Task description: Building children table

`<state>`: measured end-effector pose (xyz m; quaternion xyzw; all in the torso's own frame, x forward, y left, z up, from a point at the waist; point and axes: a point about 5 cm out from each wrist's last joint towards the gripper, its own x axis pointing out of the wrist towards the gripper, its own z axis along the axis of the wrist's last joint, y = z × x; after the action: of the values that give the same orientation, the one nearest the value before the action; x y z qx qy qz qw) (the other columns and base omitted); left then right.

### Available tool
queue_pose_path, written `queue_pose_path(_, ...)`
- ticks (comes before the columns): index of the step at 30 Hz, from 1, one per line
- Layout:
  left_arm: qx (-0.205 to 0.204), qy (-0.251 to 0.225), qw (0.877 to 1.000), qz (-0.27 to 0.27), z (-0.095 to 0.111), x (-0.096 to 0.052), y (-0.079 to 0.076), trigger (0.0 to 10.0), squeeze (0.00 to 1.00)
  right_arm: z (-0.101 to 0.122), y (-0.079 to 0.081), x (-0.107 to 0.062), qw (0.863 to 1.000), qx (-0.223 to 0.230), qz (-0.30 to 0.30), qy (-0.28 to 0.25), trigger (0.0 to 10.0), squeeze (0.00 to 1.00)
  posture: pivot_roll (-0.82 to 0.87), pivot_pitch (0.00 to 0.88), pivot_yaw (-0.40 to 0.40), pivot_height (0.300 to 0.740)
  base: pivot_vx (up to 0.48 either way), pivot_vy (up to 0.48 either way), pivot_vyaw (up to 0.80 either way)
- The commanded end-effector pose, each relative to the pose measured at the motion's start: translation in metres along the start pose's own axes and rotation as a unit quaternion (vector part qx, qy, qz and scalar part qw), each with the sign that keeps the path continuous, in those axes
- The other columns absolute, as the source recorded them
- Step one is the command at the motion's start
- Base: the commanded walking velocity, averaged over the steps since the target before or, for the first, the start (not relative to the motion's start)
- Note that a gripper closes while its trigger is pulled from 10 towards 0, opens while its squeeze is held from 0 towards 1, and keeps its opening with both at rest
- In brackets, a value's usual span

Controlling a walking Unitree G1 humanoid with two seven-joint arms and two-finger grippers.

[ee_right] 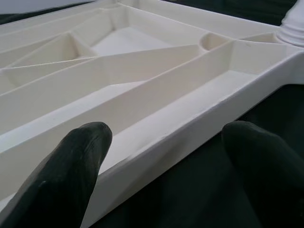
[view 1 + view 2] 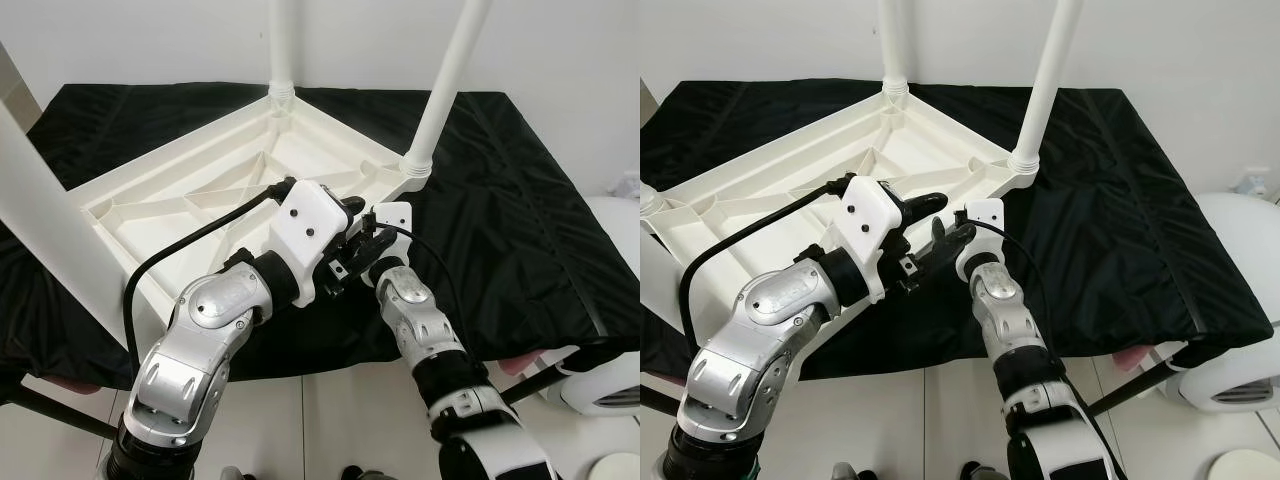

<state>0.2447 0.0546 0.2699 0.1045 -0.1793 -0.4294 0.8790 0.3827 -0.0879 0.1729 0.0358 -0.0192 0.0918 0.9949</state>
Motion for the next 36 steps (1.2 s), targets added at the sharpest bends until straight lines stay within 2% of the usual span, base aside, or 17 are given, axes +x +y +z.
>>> queue_pose_path(1,-0.004,0.001,0.999,0.032,0.001,-0.001,0.001,10.0,0.00,-0.030,-0.011,-0.005,0.997,0.012,-0.030,0.068,10.0,0.00,-0.04,0.222,0.005,0.740,0.000,0.000,0.00)
queue_pose_path(11,-0.023,0.009,1.000,0.007,0.000,-0.003,-0.008,10.0,0.00,-0.022,-0.018,0.004,0.997,-0.004,-0.034,0.064,10.0,0.00,-0.04,0.234,0.008,0.740,0.000,0.000,0.00)
queue_pose_path(12,-0.024,0.018,0.999,-0.018,-0.003,-0.006,-0.016,10.0,0.00,-0.021,-0.020,0.005,0.997,-0.011,-0.034,0.067,10.0,0.00,-0.04,0.239,0.011,0.740,0.000,0.000,0.00)
queue_pose_path(16,-0.025,0.040,0.997,-0.053,-0.009,-0.012,-0.027,10.0,0.00,-0.023,-0.022,0.007,0.997,-0.016,-0.033,0.073,10.0,0.00,-0.03,0.246,0.018,0.740,0.000,0.000,0.00)
queue_pose_path(24,-0.025,0.048,0.997,-0.062,-0.010,-0.015,-0.030,10.0,0.00,-0.027,-0.025,0.007,0.995,-0.016,-0.055,0.087,10.0,0.00,-0.04,0.262,0.022,0.740,0.000,0.000,0.00)
queue_pose_path(29,-0.025,0.050,0.997,-0.060,-0.010,-0.015,-0.030,10.0,0.00,-0.028,-0.025,0.007,0.994,0.005,-0.065,0.093,10.0,0.00,-0.03,0.268,0.019,0.740,0.000,0.000,0.00)
queue_pose_path(30,-0.024,0.051,0.997,-0.058,-0.010,-0.015,-0.030,10.0,0.00,-0.029,-0.024,0.007,0.993,0.020,-0.069,0.094,8.6,0.00,-0.03,0.268,0.019,0.740,0.000,0.000,0.00)
queue_pose_path(31,-0.024,0.051,0.997,-0.058,-0.010,-0.015,-0.030,10.0,0.00,-0.029,-0.024,0.007,0.993,0.020,-0.069,0.094,8.6,0.00,-0.03,0.268,0.019,0.740,0.000,0.000,0.00)
queue_pose_path(33,-0.023,0.050,0.997,-0.053,-0.008,-0.015,-0.030,10.0,0.00,-0.028,-0.021,0.009,0.991,0.056,-0.076,0.098,0.0,0.00,-0.03,0.272,0.018,0.740,0.000,0.000,0.00)
queue_pose_path(36,-0.023,0.050,0.997,-0.052,-0.008,-0.016,-0.030,10.0,0.00,-0.027,-0.019,0.010,0.990,0.064,-0.079,0.099,0.0,0.00,-0.03,0.271,0.017,0.740,0.000,0.000,0.00)
